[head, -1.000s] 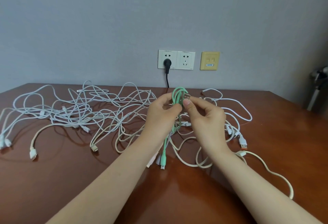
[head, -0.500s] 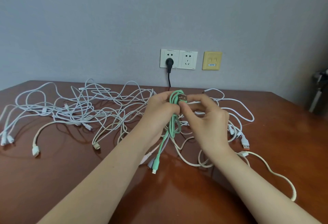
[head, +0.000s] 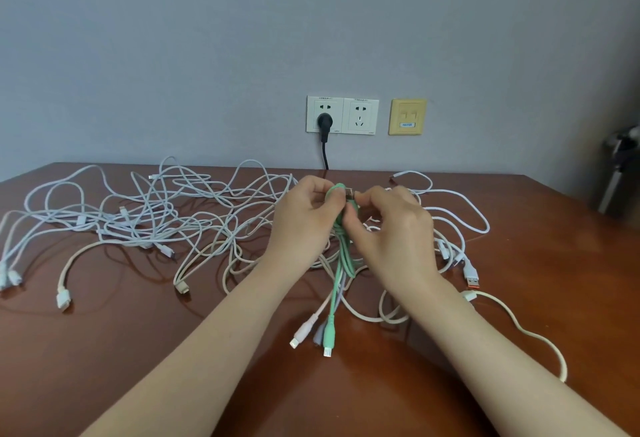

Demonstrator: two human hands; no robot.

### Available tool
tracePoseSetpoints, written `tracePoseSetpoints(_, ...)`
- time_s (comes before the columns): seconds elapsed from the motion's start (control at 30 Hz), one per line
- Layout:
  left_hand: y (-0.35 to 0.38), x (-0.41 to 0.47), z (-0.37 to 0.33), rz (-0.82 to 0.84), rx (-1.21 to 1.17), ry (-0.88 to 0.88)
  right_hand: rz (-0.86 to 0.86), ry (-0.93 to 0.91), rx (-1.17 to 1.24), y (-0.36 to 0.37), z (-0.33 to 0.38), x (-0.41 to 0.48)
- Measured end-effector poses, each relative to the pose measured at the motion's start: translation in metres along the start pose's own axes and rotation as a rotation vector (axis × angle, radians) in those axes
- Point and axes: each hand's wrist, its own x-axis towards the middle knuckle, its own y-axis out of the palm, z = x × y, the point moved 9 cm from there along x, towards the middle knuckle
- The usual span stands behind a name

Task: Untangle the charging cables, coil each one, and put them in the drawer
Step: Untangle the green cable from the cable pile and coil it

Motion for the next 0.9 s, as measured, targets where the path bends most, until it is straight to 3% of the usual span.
tracePoseSetpoints(0.2, -0.002, 0.004, 0.015, -0.006, -0.276, -0.174, 0.103, -0.019, -0.080, 0.013, 0.007, -0.003)
tracePoseSetpoints(0.5, 0.005, 0.000, -0.005, 0.089, 0.184, 0.154, 0.157, -0.111, -0.350, 0.014, 0.014, -0.003)
tracePoseSetpoints(0.67, 0.009, -0.003, -0.006, 0.125, 0.229, 0.190, 0.162, -0.162, -0.343, 0.018, 0.010, -0.005)
tracePoseSetpoints(0.73, 0.010, -0.002, -0.001, 0.123, 0.154, 0.148, 0.230, 0.005, -0.199, 0.018, -0.003, -0.002)
tracePoseSetpoints(0.8, 0.010, -0.003, -0.001, 0.125, 0.132, 0.134, 0.314, 0.294, 0.051, 0.021, -0.025, -0.004)
tracePoseSetpoints(0.9, 0.010, -0.003, -0.004, 0.139, 0.106, 0.143, 0.329, 0.616, 0.410, 0.028, -0.042, -0.010)
